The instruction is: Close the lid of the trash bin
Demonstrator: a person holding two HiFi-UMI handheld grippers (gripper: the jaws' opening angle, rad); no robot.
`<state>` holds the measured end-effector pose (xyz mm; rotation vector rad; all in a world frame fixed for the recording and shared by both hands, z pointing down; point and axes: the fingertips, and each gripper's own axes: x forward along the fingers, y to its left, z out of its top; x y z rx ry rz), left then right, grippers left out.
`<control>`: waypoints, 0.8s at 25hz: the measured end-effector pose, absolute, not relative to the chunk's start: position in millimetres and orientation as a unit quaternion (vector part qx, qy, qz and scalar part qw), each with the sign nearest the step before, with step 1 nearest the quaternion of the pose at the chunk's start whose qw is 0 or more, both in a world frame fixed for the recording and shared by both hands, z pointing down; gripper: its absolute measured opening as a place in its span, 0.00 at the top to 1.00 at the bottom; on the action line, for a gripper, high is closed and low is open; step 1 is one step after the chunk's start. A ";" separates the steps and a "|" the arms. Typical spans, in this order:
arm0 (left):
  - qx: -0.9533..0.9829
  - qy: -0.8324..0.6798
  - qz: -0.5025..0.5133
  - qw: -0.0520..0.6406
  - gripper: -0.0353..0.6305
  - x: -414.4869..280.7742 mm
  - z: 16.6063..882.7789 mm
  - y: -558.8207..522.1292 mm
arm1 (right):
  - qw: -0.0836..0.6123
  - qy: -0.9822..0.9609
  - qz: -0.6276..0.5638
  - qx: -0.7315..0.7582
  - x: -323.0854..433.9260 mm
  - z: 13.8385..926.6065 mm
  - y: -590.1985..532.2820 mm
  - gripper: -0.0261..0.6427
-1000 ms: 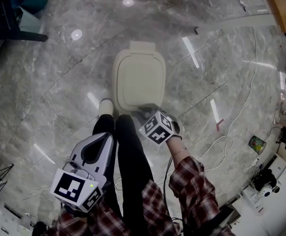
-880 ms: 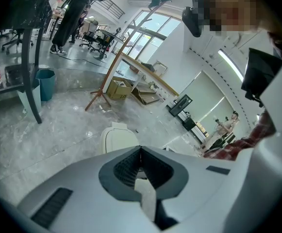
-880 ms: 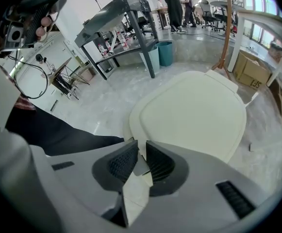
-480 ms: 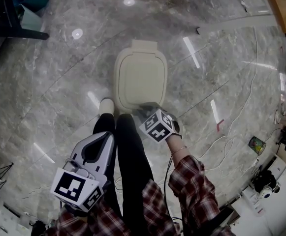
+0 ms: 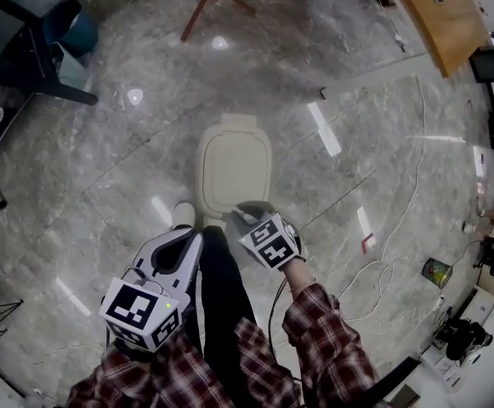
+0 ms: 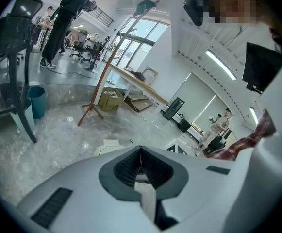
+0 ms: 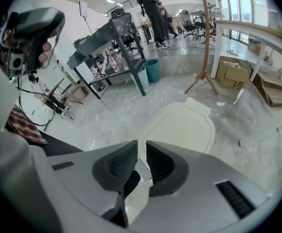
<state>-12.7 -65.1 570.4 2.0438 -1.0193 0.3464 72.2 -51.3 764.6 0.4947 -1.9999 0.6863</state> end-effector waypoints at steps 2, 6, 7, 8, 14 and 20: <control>0.819 -0.400 0.132 0.390 0.93 -8.4 543.4 -73.0 | 0.451 -0.820 0.278 0.218 72.2 725.8 -58.3 0.87; 0.842 -0.397 0.113 0.347 0.93 -0.7 487.8 -100.9 | 0.417 -0.838 0.247 0.251 73.6 647.6 -89.4 0.87; 0.847 -0.398 0.107 0.336 0.93 -0.3 473.4 -107.4 | 0.404 -0.843 0.241 0.261 73.2 627.0 -97.1 0.87; 0.851 -0.399 0.102 0.326 0.93 -0.5 458.5 -112.5 | 0.391 -0.847 0.238 0.270 72.3 605.3 -103.4 0.87; 0.867 -0.410 0.072 0.273 0.93 -4.6 368.1 -124.4 | 0.302 -0.875 0.209 0.315 65.0 472.1 -123.9 0.87; 0.882 -0.421 0.031 0.208 0.93 -8.7 286.7 -140.6 | 0.195 -0.907 0.152 0.340 43.2 342.7 -145.0 0.87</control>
